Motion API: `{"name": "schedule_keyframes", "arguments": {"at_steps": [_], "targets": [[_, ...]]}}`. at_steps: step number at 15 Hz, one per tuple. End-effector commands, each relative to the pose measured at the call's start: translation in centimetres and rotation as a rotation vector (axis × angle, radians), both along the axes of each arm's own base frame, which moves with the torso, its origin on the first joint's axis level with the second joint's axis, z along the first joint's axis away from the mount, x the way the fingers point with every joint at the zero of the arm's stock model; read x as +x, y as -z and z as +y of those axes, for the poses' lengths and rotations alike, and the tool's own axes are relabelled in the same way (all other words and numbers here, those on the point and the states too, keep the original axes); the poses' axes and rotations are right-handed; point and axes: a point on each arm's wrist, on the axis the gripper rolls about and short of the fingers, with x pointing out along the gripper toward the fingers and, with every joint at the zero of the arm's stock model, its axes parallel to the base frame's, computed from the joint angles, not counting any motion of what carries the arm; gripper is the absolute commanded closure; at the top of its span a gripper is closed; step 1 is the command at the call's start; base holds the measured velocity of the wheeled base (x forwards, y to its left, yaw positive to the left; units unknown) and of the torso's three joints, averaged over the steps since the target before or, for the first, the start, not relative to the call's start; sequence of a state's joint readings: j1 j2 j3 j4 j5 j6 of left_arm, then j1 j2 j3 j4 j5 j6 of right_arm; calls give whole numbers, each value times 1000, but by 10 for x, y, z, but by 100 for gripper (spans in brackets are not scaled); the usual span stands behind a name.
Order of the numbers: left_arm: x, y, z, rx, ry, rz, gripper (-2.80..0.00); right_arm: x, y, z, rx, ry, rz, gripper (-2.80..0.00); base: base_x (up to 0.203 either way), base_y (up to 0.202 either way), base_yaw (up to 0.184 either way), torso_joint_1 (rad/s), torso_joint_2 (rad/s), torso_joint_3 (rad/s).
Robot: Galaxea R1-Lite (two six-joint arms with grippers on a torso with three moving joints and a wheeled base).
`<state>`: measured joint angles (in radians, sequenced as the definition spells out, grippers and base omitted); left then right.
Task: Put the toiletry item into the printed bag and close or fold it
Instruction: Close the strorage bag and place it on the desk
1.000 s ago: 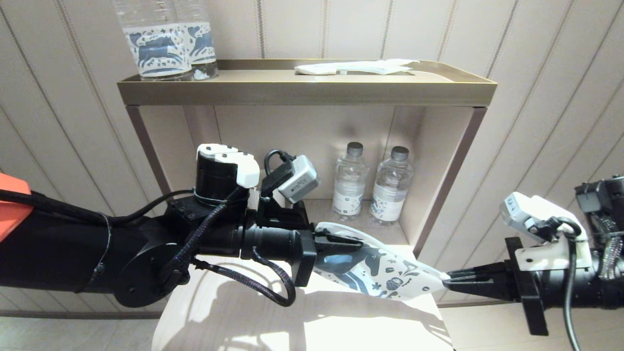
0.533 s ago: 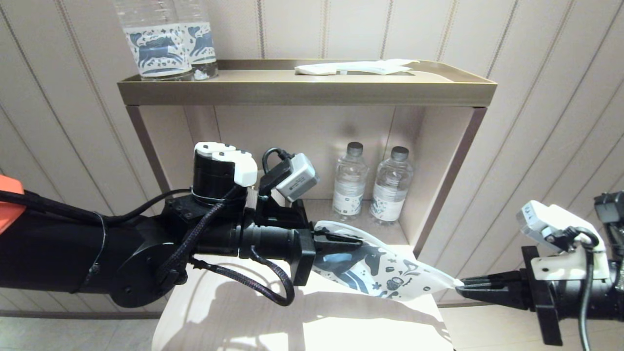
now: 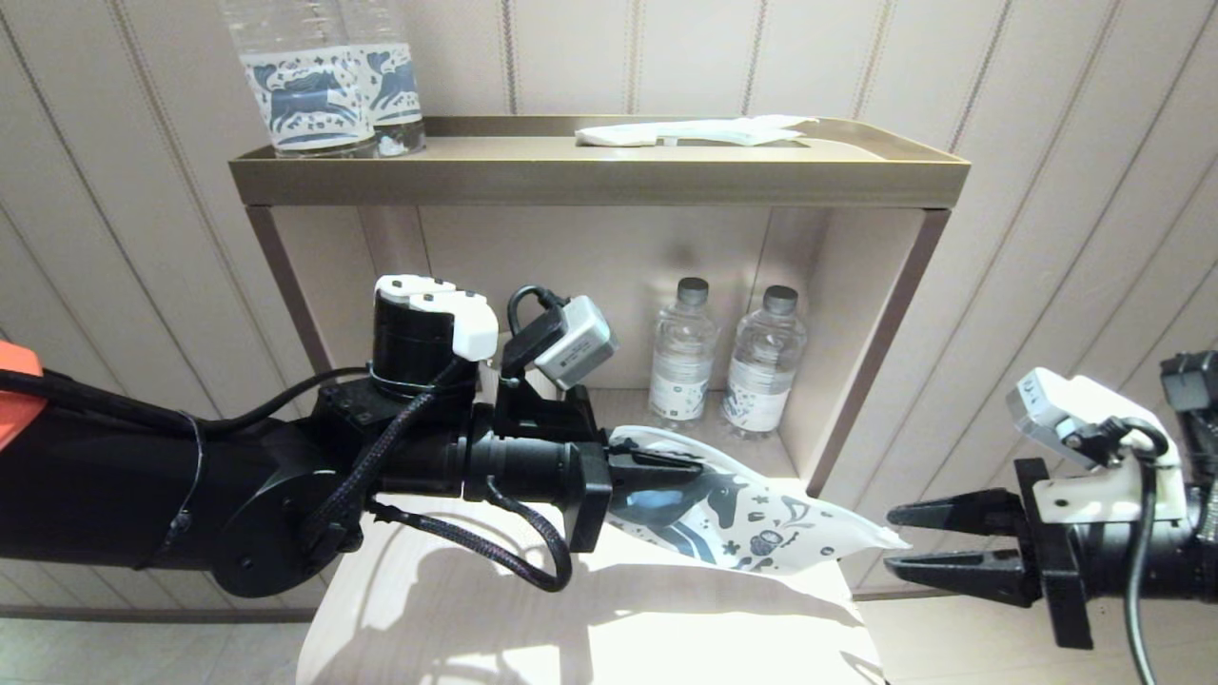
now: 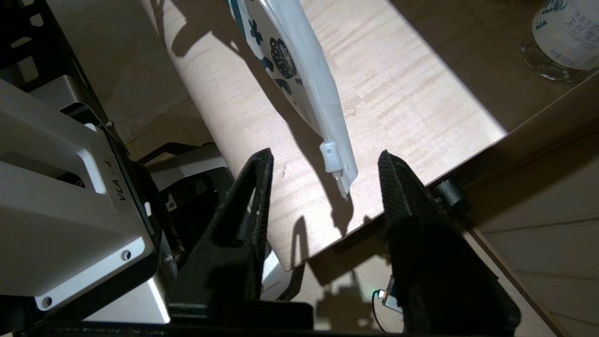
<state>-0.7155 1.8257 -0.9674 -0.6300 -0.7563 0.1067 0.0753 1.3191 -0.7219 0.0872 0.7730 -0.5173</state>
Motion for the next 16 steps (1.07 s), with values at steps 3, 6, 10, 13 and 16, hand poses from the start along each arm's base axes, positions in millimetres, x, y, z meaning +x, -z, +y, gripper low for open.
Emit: {"name": "schedule_keyframes", "arguments": {"at_steps": [3,6,10,13,16], "targets": [[2,3,-2,3,2,4,0,5,-3,-1,2,5,-11,-280,0,0,0,0,0,0],[11,15,0,27,-27,27,0,-3,-13,-9,8,42,-53,-280,0,0,0,0,0,0],[39,17,24,74,-140,77,0,-18,-21,-15,38,80,-81,-280,0,0,0,0,0,0],[50,21,20,91,-165,90,0,-20,-21,-14,69,47,-73,-280,0,0,0,0,0,0],[56,29,25,134,-249,112,0,-20,-22,-14,88,22,-72,-280,0,0,0,0,0,0]]}}
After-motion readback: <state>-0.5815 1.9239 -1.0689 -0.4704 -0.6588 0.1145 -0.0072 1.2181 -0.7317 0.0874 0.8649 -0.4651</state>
